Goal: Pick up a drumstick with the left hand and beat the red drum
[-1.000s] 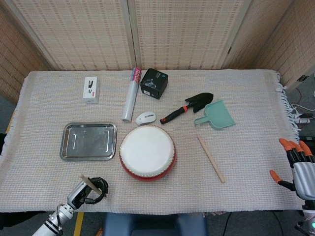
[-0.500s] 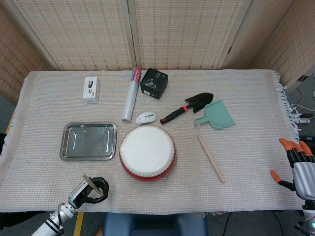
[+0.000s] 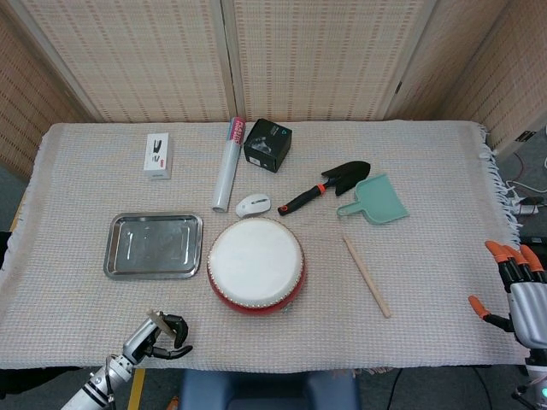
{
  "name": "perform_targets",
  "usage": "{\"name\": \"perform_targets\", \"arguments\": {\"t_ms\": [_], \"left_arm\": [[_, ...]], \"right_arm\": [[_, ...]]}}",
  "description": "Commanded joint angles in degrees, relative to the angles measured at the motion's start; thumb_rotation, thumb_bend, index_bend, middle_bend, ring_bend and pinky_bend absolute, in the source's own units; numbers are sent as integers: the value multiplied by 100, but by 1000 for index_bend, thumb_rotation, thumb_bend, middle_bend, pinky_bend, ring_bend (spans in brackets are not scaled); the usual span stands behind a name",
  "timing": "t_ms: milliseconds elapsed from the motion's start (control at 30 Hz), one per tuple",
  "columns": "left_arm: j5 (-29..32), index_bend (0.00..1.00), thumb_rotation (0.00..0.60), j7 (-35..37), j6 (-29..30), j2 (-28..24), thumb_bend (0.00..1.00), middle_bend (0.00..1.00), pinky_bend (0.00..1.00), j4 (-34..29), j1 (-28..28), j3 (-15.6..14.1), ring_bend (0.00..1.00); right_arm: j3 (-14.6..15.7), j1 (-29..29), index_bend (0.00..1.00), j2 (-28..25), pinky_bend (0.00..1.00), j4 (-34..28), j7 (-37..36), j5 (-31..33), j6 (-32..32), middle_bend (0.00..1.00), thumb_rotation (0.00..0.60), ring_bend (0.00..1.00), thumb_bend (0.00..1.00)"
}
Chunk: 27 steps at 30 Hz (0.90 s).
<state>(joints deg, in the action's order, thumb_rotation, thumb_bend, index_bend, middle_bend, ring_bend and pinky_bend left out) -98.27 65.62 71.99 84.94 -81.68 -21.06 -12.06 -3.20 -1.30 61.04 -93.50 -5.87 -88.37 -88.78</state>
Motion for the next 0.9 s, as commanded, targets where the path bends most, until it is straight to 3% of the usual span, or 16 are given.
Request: {"name": "perform_targets", "arguments": {"t_ms": [33,600,900], "left_arm": [[-21,775,468,-201,13,74,209,767,627,71,30,-26,731],[88,863,595,-299,-173,380,217,833,662,326,16,-55,786],[195,930,600,-148,-206,581,242,904,753,392,46,-14,849]], "right_arm": [[0,3,70,-2,47,-5,6,2,-3,105,600,0,242],[-12,4,67,-1,47,-29,47,30,10,105,600,0,242],[-20,-5,64,2,47,-37,67,41,25,105,600,0,242]]}}
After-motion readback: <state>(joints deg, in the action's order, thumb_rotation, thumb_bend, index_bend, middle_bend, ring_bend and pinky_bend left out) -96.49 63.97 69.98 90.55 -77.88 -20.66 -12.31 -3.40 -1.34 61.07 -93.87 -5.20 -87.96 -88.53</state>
